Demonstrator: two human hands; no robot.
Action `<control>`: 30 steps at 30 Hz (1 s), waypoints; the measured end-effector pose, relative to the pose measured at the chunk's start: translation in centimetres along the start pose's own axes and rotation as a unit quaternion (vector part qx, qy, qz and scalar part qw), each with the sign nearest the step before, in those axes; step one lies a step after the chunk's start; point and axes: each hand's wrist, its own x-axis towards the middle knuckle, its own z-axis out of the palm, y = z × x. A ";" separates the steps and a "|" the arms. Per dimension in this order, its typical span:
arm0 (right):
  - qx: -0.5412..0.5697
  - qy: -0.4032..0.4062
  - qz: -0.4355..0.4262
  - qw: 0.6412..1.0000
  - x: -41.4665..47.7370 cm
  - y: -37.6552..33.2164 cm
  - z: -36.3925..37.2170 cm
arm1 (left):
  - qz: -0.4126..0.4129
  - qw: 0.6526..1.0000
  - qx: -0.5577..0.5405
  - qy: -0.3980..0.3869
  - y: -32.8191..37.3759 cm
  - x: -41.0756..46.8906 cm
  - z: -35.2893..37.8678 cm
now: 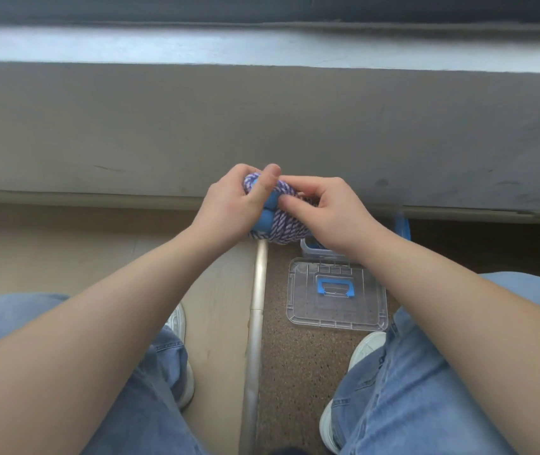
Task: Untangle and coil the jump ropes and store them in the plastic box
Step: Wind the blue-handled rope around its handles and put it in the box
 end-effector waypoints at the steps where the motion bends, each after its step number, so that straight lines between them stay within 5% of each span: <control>1: 0.037 0.028 0.011 0.999 0.2 0.2 -0.1 | -0.002 0.999 -0.050 -0.021 0.1 0.0 0.0; 5: 0.025 0.118 0.040 0.992 0.8 0.3 -0.8 | -0.020 0.976 -0.202 -0.077 -0.1 -0.2 0.7; 12: -0.258 0.127 -0.085 0.954 0.6 0.6 -0.5 | -0.042 0.975 -0.215 -0.046 -0.2 0.0 1.1; 26: -0.396 0.114 -0.222 0.883 0.7 -0.2 -0.9 | -0.095 0.934 -0.337 -0.067 0.8 0.0 0.2; 30: -0.434 0.105 -0.229 0.865 0.8 -0.1 -0.7 | -0.079 0.952 -0.292 -0.043 0.3 -0.3 0.5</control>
